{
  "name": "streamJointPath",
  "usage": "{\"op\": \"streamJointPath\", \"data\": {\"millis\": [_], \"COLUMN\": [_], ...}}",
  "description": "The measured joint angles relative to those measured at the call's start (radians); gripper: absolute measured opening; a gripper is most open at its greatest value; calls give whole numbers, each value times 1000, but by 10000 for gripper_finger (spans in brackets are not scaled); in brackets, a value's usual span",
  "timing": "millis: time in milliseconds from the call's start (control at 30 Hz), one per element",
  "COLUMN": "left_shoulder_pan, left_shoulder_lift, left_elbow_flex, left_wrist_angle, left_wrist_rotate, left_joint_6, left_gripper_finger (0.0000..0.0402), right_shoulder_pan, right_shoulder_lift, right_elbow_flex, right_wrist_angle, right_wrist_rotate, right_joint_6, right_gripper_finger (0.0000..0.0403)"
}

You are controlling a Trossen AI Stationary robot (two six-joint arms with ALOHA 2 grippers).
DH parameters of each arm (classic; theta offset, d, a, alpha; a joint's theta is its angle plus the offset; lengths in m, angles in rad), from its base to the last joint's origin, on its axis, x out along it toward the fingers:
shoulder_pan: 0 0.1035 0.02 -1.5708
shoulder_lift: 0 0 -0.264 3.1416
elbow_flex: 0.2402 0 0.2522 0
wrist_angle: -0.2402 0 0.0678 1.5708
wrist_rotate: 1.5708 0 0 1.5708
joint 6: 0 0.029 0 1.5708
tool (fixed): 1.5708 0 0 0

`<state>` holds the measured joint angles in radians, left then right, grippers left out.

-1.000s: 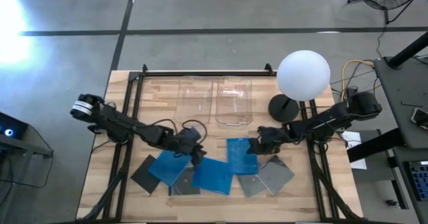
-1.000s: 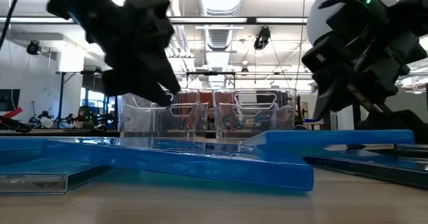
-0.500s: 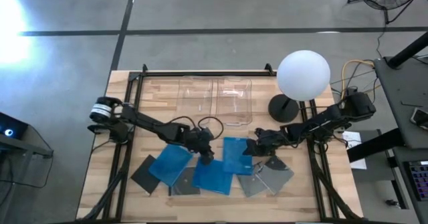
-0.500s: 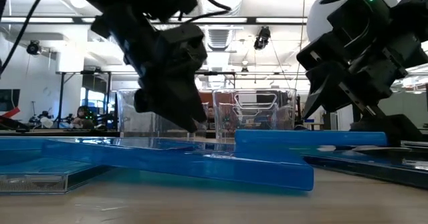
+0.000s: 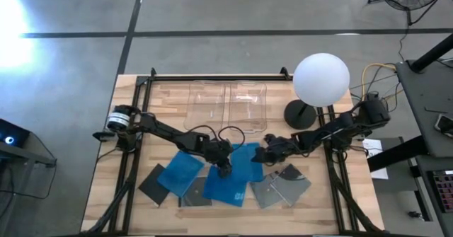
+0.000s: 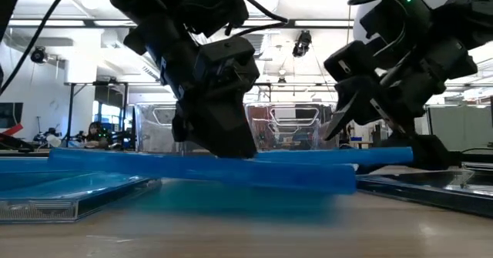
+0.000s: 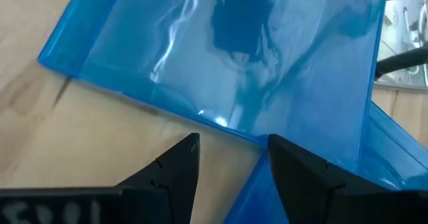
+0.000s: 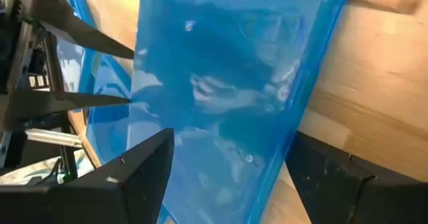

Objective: Pick & place jewel cases by type
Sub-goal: Put the right blue cd case into the right transparent bin

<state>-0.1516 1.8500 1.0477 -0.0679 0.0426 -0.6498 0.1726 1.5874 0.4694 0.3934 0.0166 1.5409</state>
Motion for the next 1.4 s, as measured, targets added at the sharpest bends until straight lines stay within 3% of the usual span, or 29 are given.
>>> {"op": "streamJointPath", "data": {"millis": [233, 400, 667, 867, 1067, 1200, 1400], "left_shoulder_pan": [0, 0, -7, -46, -82, -97, -97], "left_shoulder_lift": [1, -4, -63, -194, -363, -471, -597], "left_elbow_flex": [-3, -3, 4, 1, -7, -7, -6], "left_wrist_angle": [3, -2, -88, -251, -292, -281, -291], "left_wrist_rotate": [1, 1, -4, -10, -48, -122, -256], "left_joint_6": [2, 1, -7, 3, -31, -29, -13], "left_gripper_finger": [160, 160, 160, 160, 160, 160, 160], "right_shoulder_pan": [-2, 1, 38, 56, 81, 84, -49], "right_shoulder_lift": [2, -1, -6, -36, -137, -251, -411], "right_elbow_flex": [63, 95, 90, 90, 89, 97, 101], "right_wrist_angle": [14, 14, 7, 14, 8, 13, -142], "right_wrist_rotate": [47, -22, -91, -104, -103, -27, 302], "right_joint_6": [-83, -106, -62, -56, -121, -214, -238], "right_gripper_finger": [265, 238, 126, 25, 22, 22, 22]}}
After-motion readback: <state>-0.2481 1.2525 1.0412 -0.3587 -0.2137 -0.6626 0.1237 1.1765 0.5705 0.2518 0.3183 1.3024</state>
